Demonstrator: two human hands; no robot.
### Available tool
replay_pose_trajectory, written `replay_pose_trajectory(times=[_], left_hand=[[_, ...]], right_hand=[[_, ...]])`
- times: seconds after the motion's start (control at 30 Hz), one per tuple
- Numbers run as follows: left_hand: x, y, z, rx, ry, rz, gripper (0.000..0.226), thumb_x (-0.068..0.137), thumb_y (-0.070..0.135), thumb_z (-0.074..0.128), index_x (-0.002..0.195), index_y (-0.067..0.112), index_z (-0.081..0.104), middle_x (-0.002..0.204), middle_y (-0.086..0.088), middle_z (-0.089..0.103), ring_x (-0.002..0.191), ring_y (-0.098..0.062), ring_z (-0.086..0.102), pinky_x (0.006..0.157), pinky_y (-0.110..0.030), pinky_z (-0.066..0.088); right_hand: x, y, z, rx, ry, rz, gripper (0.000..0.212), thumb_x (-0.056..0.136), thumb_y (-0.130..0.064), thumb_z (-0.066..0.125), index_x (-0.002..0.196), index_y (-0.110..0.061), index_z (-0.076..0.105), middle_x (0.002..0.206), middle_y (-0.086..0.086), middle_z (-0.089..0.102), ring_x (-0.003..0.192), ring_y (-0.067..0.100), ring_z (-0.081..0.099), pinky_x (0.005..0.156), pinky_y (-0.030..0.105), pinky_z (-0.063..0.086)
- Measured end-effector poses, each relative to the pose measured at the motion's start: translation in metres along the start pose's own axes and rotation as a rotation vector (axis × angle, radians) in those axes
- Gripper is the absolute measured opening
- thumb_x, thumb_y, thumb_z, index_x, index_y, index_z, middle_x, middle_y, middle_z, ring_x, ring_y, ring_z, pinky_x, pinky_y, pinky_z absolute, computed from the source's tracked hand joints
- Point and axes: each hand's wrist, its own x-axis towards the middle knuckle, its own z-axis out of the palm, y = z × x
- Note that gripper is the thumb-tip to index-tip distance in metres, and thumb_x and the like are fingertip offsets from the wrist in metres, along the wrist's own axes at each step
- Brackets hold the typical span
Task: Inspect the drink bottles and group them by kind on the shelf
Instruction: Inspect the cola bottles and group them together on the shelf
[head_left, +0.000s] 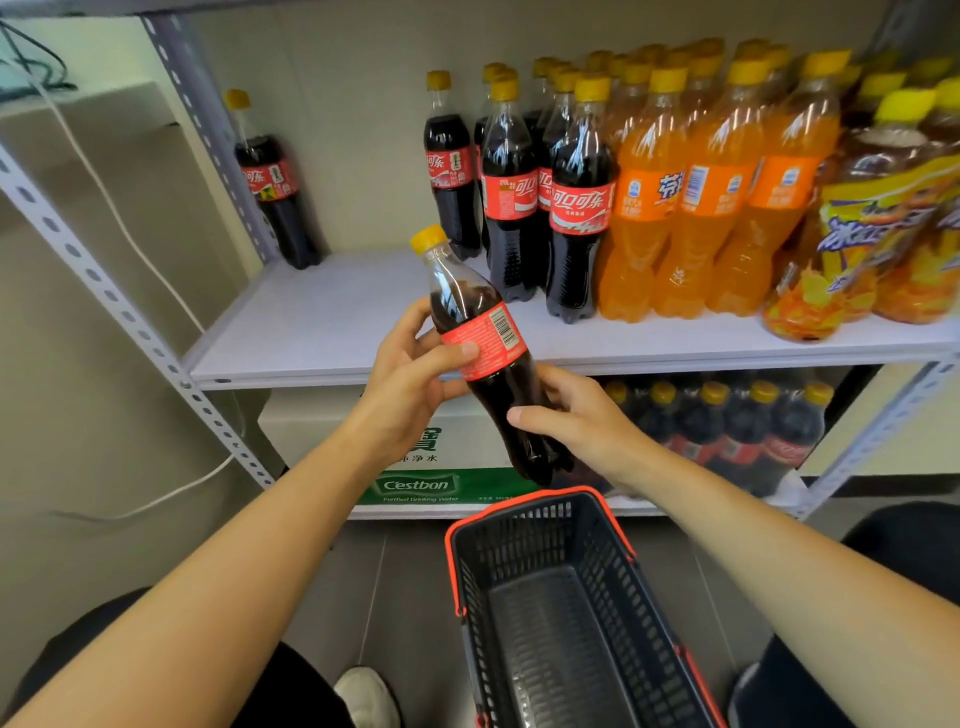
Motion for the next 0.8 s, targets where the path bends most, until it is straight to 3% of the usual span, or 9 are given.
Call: replay_pose_trajectory(times=[0.07,0.2,0.27,0.4,0.5,0.63,0.73,0.8], left_hand=[[-0.001,0.001,0.003,0.008,-0.032,-0.016,0.05,0.084,0.01,0.067,0.133,0.015,0.058,0.107,-0.008,0.071,0.1,-0.024,0.067,0.086,-0.04,0.057],[-0.001,0.005,0.009,0.159,-0.023,0.01,0.042,0.08,0.035,0.075,0.119,0.022,0.067,0.103,0.008,0.072,0.096,-0.01,0.068,0.077,-0.023,0.055],[-0.001,0.004,0.01,0.172,0.018,0.019,0.045,0.075,0.039,0.079,0.115,0.024,0.068,0.101,0.01,0.073,0.096,-0.011,0.069,0.079,-0.026,0.055],[0.0,0.002,0.008,0.094,0.008,0.028,0.052,0.08,0.026,0.08,0.127,0.014,0.063,0.111,-0.005,0.072,0.1,-0.021,0.07,0.079,-0.032,0.057],[-0.001,0.003,0.005,0.036,-0.034,0.024,0.045,0.087,0.014,0.071,0.131,0.011,0.06,0.11,-0.006,0.072,0.101,-0.022,0.069,0.079,-0.034,0.057],[0.0,0.003,0.004,-0.026,-0.057,-0.007,0.043,0.089,0.009,0.063,0.131,0.018,0.059,0.111,-0.002,0.071,0.102,-0.022,0.067,0.086,-0.037,0.056],[0.001,0.007,0.006,0.074,-0.011,0.005,0.047,0.086,0.022,0.072,0.131,0.031,0.062,0.115,0.001,0.072,0.106,-0.017,0.068,0.084,-0.032,0.057],[0.001,0.008,0.005,0.138,0.029,0.028,0.054,0.078,0.035,0.079,0.13,0.034,0.064,0.121,-0.003,0.071,0.108,-0.019,0.068,0.089,-0.038,0.057]], right_hand=[[-0.002,0.001,-0.001,-0.023,0.038,-0.018,0.038,0.076,-0.03,0.077,0.113,-0.03,0.068,0.106,-0.011,0.076,0.099,0.001,0.07,0.081,0.013,0.051],[-0.005,0.008,-0.002,-0.116,0.129,-0.041,0.05,0.073,-0.026,0.09,0.113,-0.031,0.061,0.105,-0.009,0.074,0.098,0.002,0.07,0.088,0.021,0.054],[-0.006,0.009,0.0,-0.147,0.145,-0.045,0.056,0.071,-0.03,0.091,0.116,-0.03,0.059,0.106,-0.009,0.072,0.097,0.001,0.069,0.088,0.023,0.054],[-0.008,0.007,0.001,-0.151,0.091,-0.011,0.057,0.073,-0.033,0.088,0.12,-0.03,0.056,0.112,-0.013,0.069,0.102,-0.005,0.065,0.088,0.021,0.05],[-0.006,0.002,-0.007,-0.035,-0.006,0.026,0.055,0.076,-0.032,0.077,0.128,-0.027,0.059,0.12,-0.007,0.07,0.113,0.006,0.066,0.099,0.029,0.052],[-0.008,0.001,-0.008,-0.016,0.025,-0.003,0.052,0.072,-0.03,0.081,0.121,-0.033,0.063,0.111,-0.015,0.074,0.105,0.002,0.069,0.086,0.016,0.051],[-0.01,0.004,-0.005,-0.058,0.101,-0.034,0.058,0.064,-0.038,0.088,0.115,-0.034,0.06,0.105,-0.012,0.075,0.098,0.005,0.072,0.084,0.017,0.053],[-0.011,0.007,-0.004,-0.109,0.141,-0.052,0.061,0.062,-0.041,0.088,0.114,-0.033,0.056,0.103,-0.005,0.073,0.095,0.007,0.072,0.087,0.026,0.057]])
